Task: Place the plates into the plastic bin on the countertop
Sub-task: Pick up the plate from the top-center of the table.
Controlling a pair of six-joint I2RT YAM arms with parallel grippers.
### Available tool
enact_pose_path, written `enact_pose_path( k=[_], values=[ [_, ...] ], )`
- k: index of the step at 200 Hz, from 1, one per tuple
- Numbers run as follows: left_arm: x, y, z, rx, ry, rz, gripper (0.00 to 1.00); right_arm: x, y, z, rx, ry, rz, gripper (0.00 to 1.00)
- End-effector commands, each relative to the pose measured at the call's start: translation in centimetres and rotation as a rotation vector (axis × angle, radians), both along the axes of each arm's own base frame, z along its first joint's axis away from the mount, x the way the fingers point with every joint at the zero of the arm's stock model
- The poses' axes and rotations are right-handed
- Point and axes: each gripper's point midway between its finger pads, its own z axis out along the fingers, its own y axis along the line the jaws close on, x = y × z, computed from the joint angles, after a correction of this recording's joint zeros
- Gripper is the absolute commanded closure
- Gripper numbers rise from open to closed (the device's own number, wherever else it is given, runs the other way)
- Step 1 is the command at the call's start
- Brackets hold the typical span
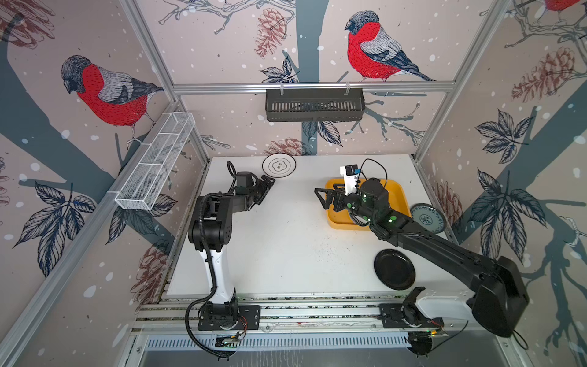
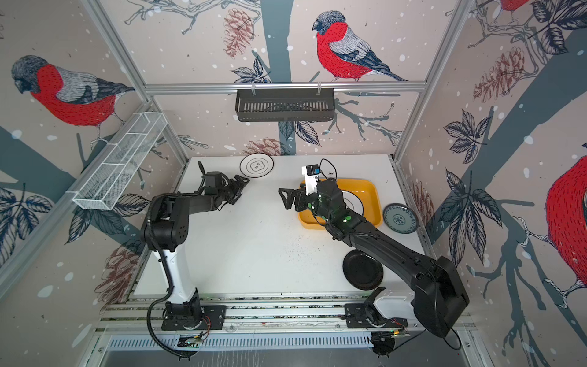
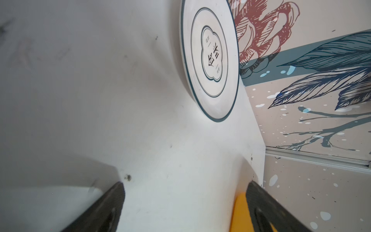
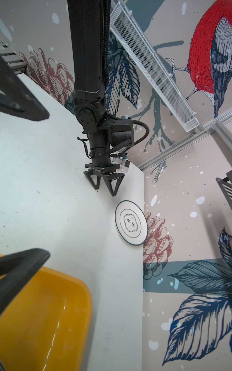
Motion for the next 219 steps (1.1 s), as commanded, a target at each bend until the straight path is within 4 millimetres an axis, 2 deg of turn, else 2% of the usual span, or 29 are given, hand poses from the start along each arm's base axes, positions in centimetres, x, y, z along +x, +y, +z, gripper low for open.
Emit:
enact_pose_path(
  k=[1, 25, 86, 125, 166, 185, 219],
  values=[
    [1.4, 0.4, 0.1, -0.024, -0.016, 0.015, 0.07, 0.5, 0.1, 0.0, -0.031, -0.024, -0.010, 0.00],
    [2.8, 0.7, -0.7, -0.029, -0.009, 0.011, 0.11, 1.1, 0.0, -0.2, -0.042, -0.017, -0.038, 0.00],
    [6.1, 0.8, -3.6, -0.041, 0.026, 0.021, 0.21, 2.5, -0.1, 0.6, -0.042, -0.035, -0.086, 0.01],
    [7.4, 0.9, -5.7, -0.057, 0.048, 0.048, 0.44, 3.4, -0.2, -0.1, -0.070, -0.026, -0.121, 0.01],
    [7.7, 1.6, -7.9, -0.068, 0.090, 0.113, 0.56, 4.5, 0.0, -0.5, -0.100, -0.016, -0.135, 0.00],
    [7.6, 1.7, -8.4, -0.082, 0.095, 0.131, 0.66, 4.8, 0.2, -0.5, -0.101, -0.011, -0.137, 0.00],
    [7.3, 2.0, -9.1, -0.083, 0.114, 0.157, 0.79, 5.3, 0.0, -0.7, -0.104, -0.009, -0.147, 0.00]
  ],
)
